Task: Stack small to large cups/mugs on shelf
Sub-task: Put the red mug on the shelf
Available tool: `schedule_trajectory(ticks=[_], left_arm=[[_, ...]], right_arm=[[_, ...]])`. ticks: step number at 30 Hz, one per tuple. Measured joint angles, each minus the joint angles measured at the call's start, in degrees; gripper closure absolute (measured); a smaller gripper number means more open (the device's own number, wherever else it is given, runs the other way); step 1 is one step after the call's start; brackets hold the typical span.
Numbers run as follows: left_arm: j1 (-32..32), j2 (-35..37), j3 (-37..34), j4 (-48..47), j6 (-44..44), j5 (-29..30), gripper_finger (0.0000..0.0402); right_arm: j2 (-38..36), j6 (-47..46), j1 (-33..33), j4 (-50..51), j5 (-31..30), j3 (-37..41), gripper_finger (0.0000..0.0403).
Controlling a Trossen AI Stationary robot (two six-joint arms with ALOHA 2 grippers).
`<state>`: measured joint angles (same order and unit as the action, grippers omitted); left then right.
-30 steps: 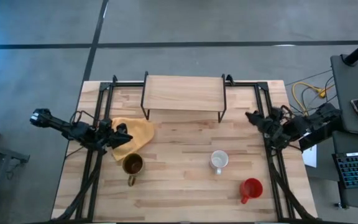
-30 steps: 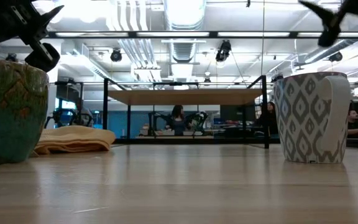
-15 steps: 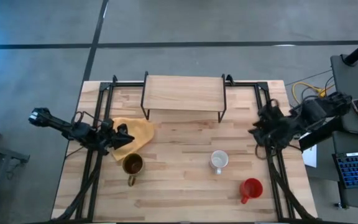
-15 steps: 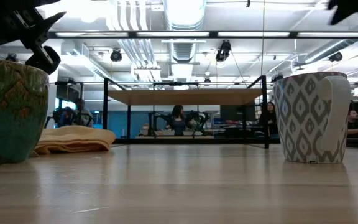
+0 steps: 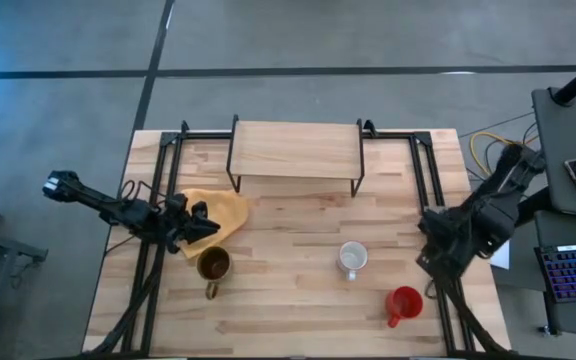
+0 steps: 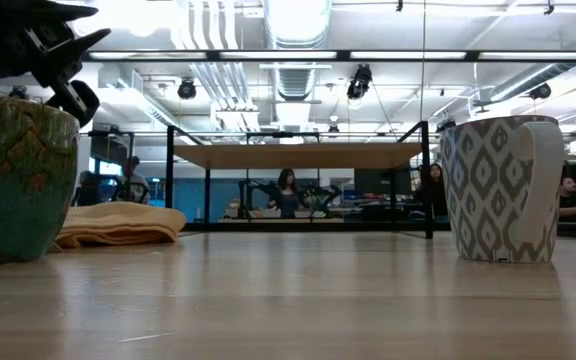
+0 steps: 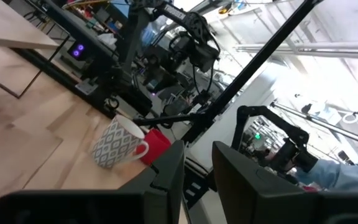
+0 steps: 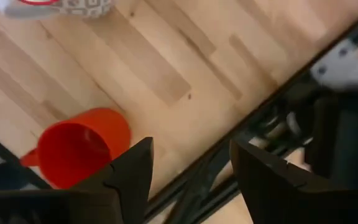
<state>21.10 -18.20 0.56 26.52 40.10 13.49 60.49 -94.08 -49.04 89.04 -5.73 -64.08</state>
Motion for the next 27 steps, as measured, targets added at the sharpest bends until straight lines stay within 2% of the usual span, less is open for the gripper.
schedule_trajectory(ticks=[5, 8, 12, 18, 27], left_arm=[[-0.02, -0.28, 0.0, 0.0, 0.35, -0.02, 0.0331], [0.0, -0.13, -0.02, -0.05, 5.0, -0.02, 0.0331], [0.0, -0.53, -0.02, -0.04, 7.4, -0.04, 0.0331], [0.0, -1.53, -0.04, -0.04, 5.83, -0.04, 0.0331], [0.0, -3.06, -0.04, -0.02, 5.77, -0.02, 0.0331]], right_arm=[[0.13, -10.92, -5.5, -12.27, 1.78, 5.63, 0.0197], [2.38, -15.78, -6.4, -21.51, 1.64, 9.4, 0.0197], [6.38, -19.12, -6.33, -25.14, 1.69, 10.7, 0.0197], [11.55, -17.11, -7.41, -23.63, 4.63, 9.57, 0.0197], [17.07, -8.6, -7.45, -23.08, 6.43, 7.57, 0.0197]])
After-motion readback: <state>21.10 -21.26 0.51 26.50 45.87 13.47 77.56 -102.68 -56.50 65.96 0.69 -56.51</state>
